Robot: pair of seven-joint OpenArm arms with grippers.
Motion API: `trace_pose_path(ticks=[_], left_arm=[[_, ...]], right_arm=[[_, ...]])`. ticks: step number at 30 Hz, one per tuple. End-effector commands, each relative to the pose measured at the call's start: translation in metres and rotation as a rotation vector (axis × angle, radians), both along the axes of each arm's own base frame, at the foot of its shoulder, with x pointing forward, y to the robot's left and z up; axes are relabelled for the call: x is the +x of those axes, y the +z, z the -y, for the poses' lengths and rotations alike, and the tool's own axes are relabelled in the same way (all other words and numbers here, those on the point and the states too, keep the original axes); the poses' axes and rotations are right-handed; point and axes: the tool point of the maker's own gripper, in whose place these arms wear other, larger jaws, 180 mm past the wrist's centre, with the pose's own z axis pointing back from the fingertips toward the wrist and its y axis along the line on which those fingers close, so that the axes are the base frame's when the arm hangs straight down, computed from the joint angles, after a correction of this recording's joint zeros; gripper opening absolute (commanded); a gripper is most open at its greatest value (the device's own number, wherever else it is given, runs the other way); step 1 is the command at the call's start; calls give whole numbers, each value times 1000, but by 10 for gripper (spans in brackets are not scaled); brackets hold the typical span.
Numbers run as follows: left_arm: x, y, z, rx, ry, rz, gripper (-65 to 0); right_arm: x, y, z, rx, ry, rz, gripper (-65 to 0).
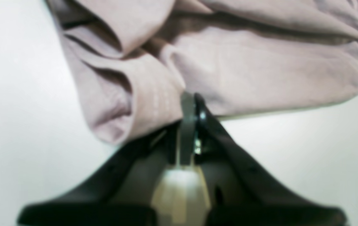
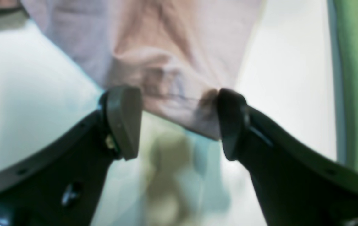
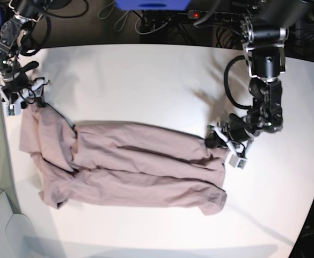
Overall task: Layout the t-shirt on the table in an organized manner, then fold the t-shirt properly
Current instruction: 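Grasp the t-shirt corners again with both grippers and pull them apart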
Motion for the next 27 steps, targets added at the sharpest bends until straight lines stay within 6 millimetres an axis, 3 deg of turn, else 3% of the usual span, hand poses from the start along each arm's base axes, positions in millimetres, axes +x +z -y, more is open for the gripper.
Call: trace_pose_path(ticks=[1, 5, 7, 8, 11, 16, 19, 22, 24, 27], left_arm=[[2, 0, -9, 41, -5, -11, -648], [1, 0, -10, 44, -5, -13, -648], [-1, 0, -11, 56, -15, -30, -648], [0, 5, -15, 69, -12, -27, -648], [7, 31, -24, 103, -7, 27, -648], [3, 80, -29, 226, -44, 147, -648], [-5, 123, -31, 322, -64, 258, -648], [-9, 161, -27, 390, -76, 358, -648], [-10, 179, -27, 423, -77, 397, -648], [-6, 172, -31, 423, -67, 368, -648]], right_arm=[[12, 12, 0, -8, 19, 43, -310], [16, 14, -3, -18, 42, 45, -508], [20, 26, -2, -41, 50, 73, -635], [22, 36, -2, -63, 58, 91, -650], [26, 66, -4, -124, 86, 159, -650], [36, 146, -19, -265, 150, 338, -650], [39, 197, -34, -300, 185, 474, -650], [38, 223, -38, -311, 186, 547, -650], [39, 227, -38, -323, 199, 554, -650], [46, 221, -37, -317, 222, 537, -650]])
